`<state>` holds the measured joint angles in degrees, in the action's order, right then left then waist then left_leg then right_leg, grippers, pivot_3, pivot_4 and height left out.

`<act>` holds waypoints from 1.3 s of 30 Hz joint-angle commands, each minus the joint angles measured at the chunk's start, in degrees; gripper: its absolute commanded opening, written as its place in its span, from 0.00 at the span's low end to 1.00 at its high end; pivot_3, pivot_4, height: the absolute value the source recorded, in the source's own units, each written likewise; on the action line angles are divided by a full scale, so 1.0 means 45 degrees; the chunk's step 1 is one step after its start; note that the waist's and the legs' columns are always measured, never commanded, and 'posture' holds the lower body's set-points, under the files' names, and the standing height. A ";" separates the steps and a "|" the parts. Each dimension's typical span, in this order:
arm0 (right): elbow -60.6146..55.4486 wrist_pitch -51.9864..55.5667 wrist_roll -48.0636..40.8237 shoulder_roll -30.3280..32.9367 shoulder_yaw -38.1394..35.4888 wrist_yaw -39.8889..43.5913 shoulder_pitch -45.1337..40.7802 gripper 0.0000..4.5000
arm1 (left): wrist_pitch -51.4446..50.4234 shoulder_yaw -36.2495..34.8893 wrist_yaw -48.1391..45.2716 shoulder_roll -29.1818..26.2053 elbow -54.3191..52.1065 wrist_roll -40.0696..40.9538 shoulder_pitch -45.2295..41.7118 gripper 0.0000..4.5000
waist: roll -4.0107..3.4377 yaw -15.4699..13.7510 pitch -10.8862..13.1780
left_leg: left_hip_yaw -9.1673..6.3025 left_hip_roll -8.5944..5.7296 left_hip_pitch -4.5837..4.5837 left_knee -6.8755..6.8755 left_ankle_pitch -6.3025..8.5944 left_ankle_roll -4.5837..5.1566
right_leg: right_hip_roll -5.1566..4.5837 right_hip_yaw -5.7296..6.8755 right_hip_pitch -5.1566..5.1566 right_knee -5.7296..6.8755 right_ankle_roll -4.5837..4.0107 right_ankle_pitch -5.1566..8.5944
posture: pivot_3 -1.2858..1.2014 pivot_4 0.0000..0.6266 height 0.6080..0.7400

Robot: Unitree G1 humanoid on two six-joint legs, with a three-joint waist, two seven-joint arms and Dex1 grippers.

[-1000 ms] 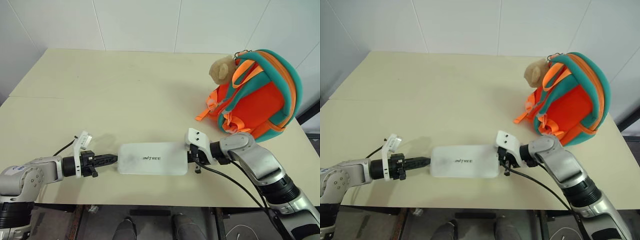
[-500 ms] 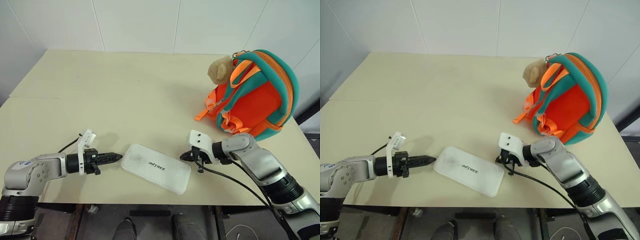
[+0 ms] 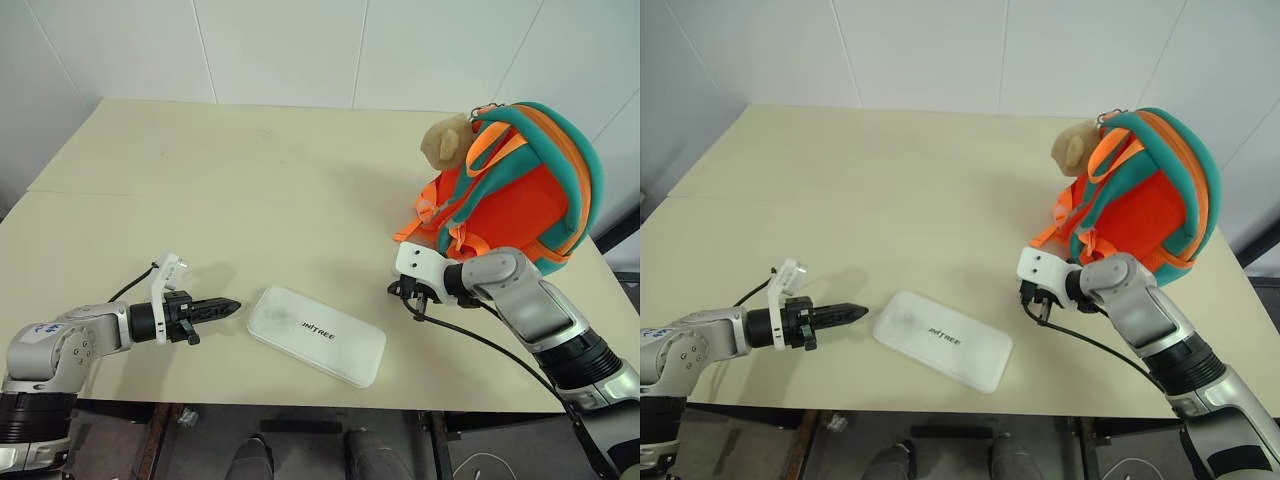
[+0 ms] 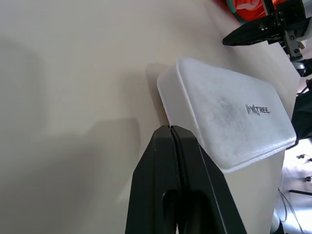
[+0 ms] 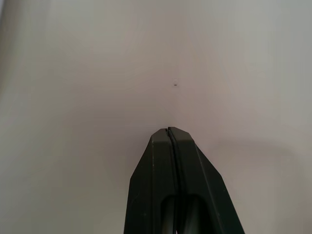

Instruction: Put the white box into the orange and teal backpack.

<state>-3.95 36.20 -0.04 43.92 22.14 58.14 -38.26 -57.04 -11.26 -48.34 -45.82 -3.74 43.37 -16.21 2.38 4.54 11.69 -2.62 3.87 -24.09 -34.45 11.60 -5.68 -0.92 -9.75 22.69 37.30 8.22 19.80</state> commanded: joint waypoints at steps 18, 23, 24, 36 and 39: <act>-0.3187 0.1348 -0.1643 0.2565 -0.0671 0.3942 0.0787 0.00 | 0.0545 -0.0235 -0.0045 0.0233 -0.0002 -0.0231 -0.0372 0.01 | -0.0008 -0.0066 0.0005 | 0.0000 0.0004 -0.0010 0.0082 0.0018 -0.0005 | -0.0002 0.0006 0.0021 -0.0062 -0.0003 0.0027 | 0.52 0.24 1.00; -0.3925 0.1577 -0.2364 0.2964 -0.0938 0.4181 0.1207 0.00 | 0.0522 -0.0195 -0.0092 0.0218 -0.0015 -0.0221 -0.0397 0.01 | -0.0008 -0.0088 0.0005 | 0.0000 0.0004 -0.0009 0.0076 0.0018 -0.0005 | -0.0003 0.0008 0.0019 -0.0061 -0.0002 0.0026 | 0.52 0.24 1.00; -0.4083 0.1670 -0.2543 0.2990 -0.1004 0.4214 0.1279 0.00 | 0.0512 -0.0187 -0.0108 0.0211 -0.0017 -0.0216 -0.0399 0.01 | -0.0008 -0.0096 0.0005 | 0.0001 0.0004 -0.0009 0.0075 0.0018 -0.0005 | -0.0003 0.0008 0.0019 -0.0062 -0.0002 0.0026 | 0.52 0.24 1.00; -0.4530 0.1755 -0.2711 0.3027 -0.0244 0.3985 0.1736 0.00 | 0.0271 -0.0002 -0.0225 0.0215 -0.0195 -0.0132 -0.0376 0.01 | -0.0008 -0.0070 0.0005 | 0.0001 0.0004 -0.0008 0.0075 0.0018 -0.0004 | -0.0003 0.0008 0.0020 -0.0060 -0.0004 0.0027 | 0.52 0.24 1.00; -0.4482 0.1680 -0.2597 0.2984 -0.0074 0.3911 0.1721 0.00 | 0.0188 0.0027 -0.0193 0.0250 -0.0309 -0.0076 -0.0373 0.01 | -0.0009 -0.0074 0.0005 | 0.0001 0.0004 -0.0009 0.0074 0.0018 -0.0004 | -0.0003 0.0008 0.0020 -0.0061 -0.0004 0.0027 | 0.52 0.24 1.00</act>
<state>-23.13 44.27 -12.02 57.32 22.18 76.04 -30.49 -56.09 -10.72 -48.80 -44.98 -3.64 42.35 -17.33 2.34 4.21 11.72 -2.61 3.89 -24.13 -34.12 11.68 -5.70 -0.93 -9.72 22.78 37.03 8.20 19.92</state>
